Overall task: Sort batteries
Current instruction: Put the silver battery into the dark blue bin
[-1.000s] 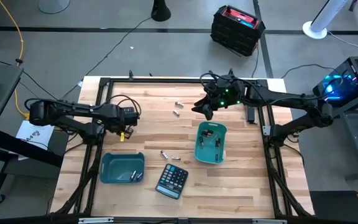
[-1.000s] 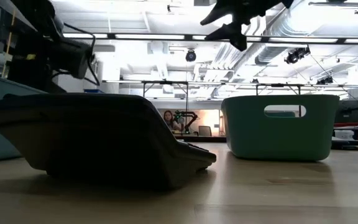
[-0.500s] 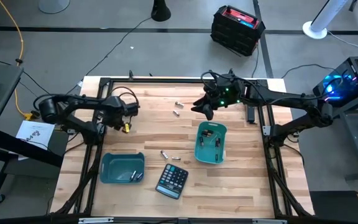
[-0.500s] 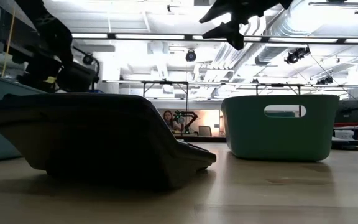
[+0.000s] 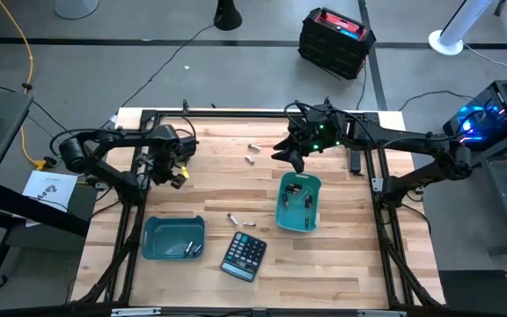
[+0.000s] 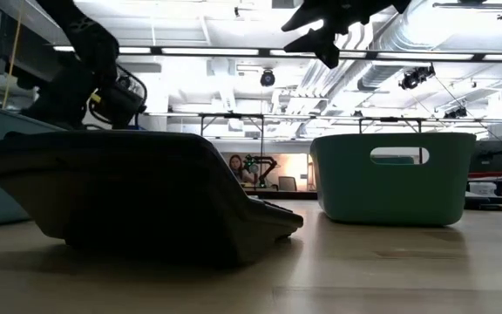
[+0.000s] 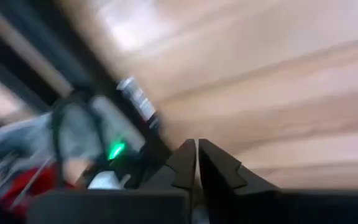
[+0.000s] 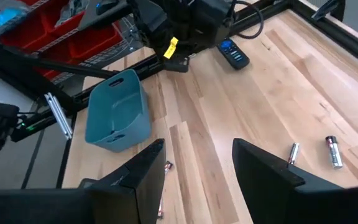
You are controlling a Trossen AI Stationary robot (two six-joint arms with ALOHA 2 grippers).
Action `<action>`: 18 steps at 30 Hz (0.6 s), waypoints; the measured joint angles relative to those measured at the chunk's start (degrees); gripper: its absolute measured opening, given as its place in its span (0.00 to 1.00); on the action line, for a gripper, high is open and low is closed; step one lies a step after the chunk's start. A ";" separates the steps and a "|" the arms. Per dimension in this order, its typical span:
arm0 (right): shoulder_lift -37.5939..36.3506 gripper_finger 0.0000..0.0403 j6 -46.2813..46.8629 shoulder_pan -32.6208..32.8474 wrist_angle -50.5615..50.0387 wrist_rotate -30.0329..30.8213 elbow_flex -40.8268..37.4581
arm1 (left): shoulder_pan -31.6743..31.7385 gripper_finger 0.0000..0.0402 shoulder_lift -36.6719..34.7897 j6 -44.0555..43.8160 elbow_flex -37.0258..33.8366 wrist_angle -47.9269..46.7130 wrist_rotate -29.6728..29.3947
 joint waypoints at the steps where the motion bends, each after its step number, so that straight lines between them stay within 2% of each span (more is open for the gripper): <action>1: 0.00 0.45 -0.29 -0.22 -0.01 -0.06 0.00 | 0.58 0.02 1.04 0.95 0.62 -1.23 -0.51; 6: 0.00 0.45 -1.50 -1.39 -0.41 -0.13 0.00 | 3.94 0.00 11.26 7.00 1.00 -1.53 -1.52; 11: 0.00 0.45 -1.46 -1.82 -2.00 -0.71 0.00 | 4.85 0.00 22.81 10.11 1.52 -1.87 -6.97; 14: 0.00 0.45 -1.44 -1.82 -3.41 -1.86 0.00 | 4.69 0.00 26.05 11.80 1.81 -2.31 -8.56; 18: 0.00 0.45 -1.37 -1.78 -5.09 -3.15 0.00 | 4.87 0.00 26.90 13.17 1.09 0.02 -8.58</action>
